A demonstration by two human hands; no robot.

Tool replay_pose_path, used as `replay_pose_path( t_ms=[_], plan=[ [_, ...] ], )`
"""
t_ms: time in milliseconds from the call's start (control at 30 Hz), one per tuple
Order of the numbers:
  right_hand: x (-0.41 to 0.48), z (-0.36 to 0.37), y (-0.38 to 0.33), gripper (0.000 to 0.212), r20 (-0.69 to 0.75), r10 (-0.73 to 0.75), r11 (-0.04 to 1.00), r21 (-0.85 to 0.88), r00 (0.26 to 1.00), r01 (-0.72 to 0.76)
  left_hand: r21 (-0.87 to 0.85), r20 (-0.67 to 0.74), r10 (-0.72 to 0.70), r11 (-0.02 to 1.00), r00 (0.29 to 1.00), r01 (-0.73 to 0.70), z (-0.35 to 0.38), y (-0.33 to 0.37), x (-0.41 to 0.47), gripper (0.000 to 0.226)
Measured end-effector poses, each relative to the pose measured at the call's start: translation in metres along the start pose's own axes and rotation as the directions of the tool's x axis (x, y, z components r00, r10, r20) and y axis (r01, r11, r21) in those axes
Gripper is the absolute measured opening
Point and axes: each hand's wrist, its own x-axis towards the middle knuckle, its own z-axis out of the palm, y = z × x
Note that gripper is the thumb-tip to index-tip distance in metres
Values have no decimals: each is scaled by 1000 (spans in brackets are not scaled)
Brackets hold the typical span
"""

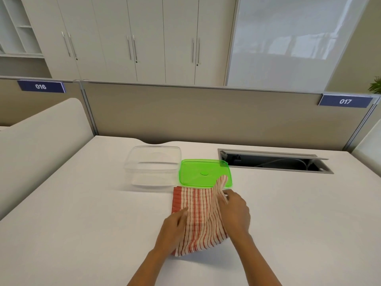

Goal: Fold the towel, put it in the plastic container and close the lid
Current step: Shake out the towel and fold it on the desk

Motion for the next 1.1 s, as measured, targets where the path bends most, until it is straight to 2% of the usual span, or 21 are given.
replay_pose_path(
  t_ms=[33, 133, 233, 300, 433, 500, 600, 700, 800, 833, 867, 933, 967, 1033, 1100],
  plan=[
    [0, 1, -12, 27, 35, -63, 998, 0, 997, 63, -129, -26, -66, 990, 998, 62, -3, 5, 2, 36],
    [-6, 13, -44, 32, 190, -229, 971, -19, 955, 237, -357, -65, -204, 919, 977, 168, -13, 13, 13, 42],
    [-15, 33, -63, 29, 325, -271, 950, -64, 906, 307, -555, 31, -294, 790, 955, 261, -23, 12, 23, 51],
    [-22, 46, -68, 29, 379, -279, 937, -96, 883, 337, -606, 71, -312, 741, 948, 289, -30, 9, 28, 51],
    [-38, 63, -66, 31, 440, -262, 934, -107, 859, 340, -556, 158, -344, 744, 926, 371, -41, 14, 37, 38],
    [-44, 67, -66, 35, 468, -262, 942, -67, 844, 329, -543, 135, -314, 770, 940, 335, -44, 14, 42, 26],
    [-54, 67, -64, 37, 525, -282, 945, 5, 803, 328, -398, -3, -284, 880, 959, 259, -43, 14, 44, 43],
    [-63, 66, -57, 35, 623, -265, 948, 29, 736, 317, -220, -210, -291, 944, 934, 244, -36, 14, 42, 36],
    [-62, 65, -48, 34, 670, -261, 954, 68, 695, 293, -127, -282, -291, 956, 914, 265, -29, 16, 42, 32],
    [-60, 64, -45, 32, 649, -250, 964, 98, 719, 247, -91, -289, -290, 957, 912, 275, -28, 17, 42, 30],
    [-58, 62, -42, 32, 594, -224, 975, 127, 772, 185, -63, -293, -292, 956, 910, 287, -27, 17, 43, 29],
    [-49, 57, -32, 33, 386, -122, 987, 146, 914, 70, -39, -291, -320, 946, 902, 323, -27, 17, 42, 31],
    [-44, 56, -25, 37, 293, -57, 991, 131, 954, 19, -36, -287, -339, 939, 896, 343, -27, 16, 42, 33],
    [-35, 55, -11, 48, 251, 76, 994, 62, 965, -94, -26, -279, -365, 928, 888, 373, -27, 16, 42, 33],
    [-30, 58, -3, 56, 344, 173, 981, 25, 923, -193, -13, -264, -379, 921, 887, 390, -26, 18, 42, 24]
  ],
)
